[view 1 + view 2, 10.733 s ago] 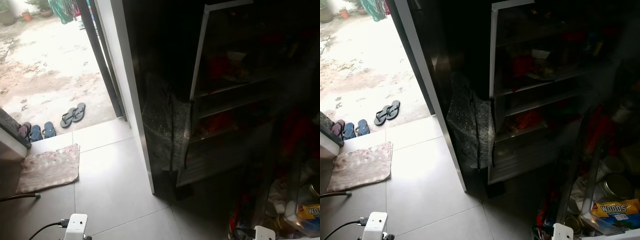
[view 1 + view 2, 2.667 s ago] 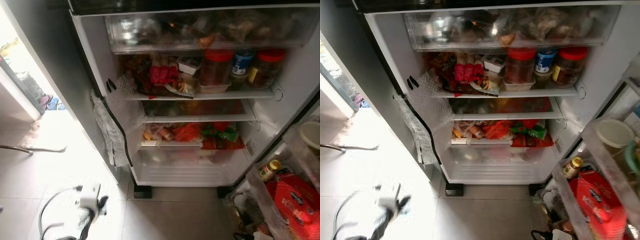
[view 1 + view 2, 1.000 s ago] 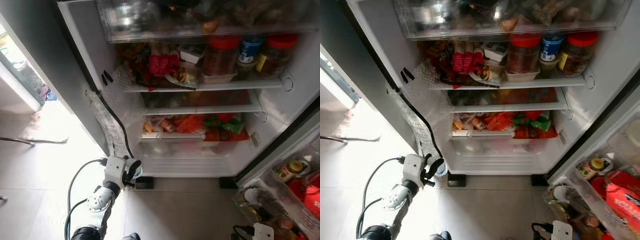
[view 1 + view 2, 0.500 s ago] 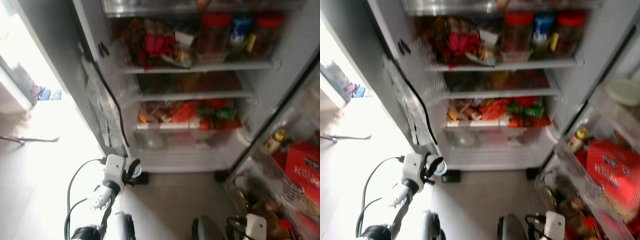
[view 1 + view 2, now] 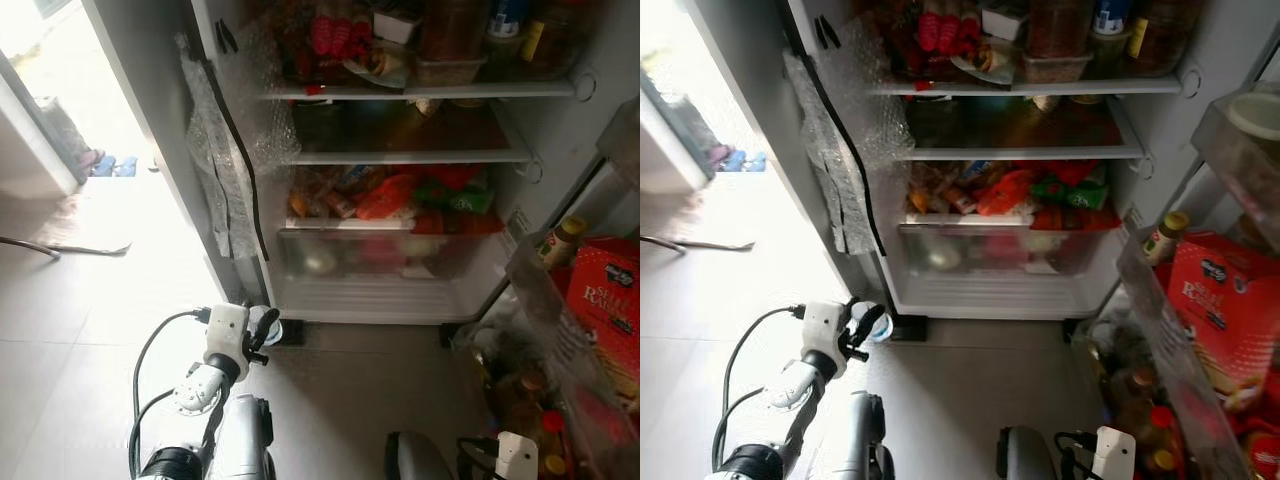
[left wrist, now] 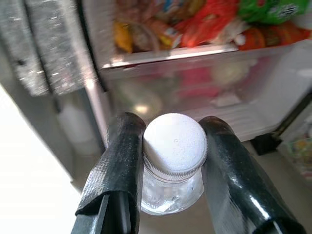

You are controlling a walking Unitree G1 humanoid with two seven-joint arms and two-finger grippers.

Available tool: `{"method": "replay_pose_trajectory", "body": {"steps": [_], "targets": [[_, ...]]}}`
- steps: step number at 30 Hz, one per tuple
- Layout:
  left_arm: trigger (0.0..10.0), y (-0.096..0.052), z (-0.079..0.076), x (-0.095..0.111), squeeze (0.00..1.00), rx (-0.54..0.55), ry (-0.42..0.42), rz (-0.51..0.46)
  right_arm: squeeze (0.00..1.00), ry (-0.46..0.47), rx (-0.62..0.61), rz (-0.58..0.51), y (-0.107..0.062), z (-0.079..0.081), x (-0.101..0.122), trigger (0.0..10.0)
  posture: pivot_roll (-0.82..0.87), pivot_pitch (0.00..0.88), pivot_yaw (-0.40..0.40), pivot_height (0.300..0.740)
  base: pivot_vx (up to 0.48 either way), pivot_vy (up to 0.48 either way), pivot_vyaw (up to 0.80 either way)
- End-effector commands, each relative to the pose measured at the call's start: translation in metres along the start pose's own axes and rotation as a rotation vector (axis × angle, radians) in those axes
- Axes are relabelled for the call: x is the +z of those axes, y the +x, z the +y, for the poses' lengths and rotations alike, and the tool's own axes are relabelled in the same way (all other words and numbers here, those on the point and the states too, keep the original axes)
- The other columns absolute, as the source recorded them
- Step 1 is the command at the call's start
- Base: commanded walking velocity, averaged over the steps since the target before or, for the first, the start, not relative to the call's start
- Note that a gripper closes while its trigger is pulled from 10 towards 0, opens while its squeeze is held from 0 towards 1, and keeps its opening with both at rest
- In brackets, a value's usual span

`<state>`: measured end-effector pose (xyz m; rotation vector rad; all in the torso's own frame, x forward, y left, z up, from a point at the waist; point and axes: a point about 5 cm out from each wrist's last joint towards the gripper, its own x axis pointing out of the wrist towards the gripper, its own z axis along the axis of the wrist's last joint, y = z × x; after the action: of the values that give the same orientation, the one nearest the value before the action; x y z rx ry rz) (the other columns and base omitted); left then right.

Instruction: Restocking fridge

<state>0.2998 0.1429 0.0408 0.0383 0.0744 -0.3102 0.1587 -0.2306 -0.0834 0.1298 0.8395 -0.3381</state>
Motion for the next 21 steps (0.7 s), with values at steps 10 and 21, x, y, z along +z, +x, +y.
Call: {"method": "replay_pose_trajectory", "body": {"steps": [10,21], "targets": [[10.0,-0.001,0.0,0.003,0.0,-0.006,0.003,-0.014,0.0,0.139,0.04,-0.253,0.004,0.004,0.043,10.0,-0.04,0.188,0.043,0.612,0.0,0.0,0.0],[10.0,0.0,-0.003,0.003,0.0,-0.014,0.0,-0.015,0.0,0.12,0.041,-0.32,0.006,0.003,0.064,10.0,-0.04,0.189,0.039,0.656,0.0,0.0,0.0]]}}
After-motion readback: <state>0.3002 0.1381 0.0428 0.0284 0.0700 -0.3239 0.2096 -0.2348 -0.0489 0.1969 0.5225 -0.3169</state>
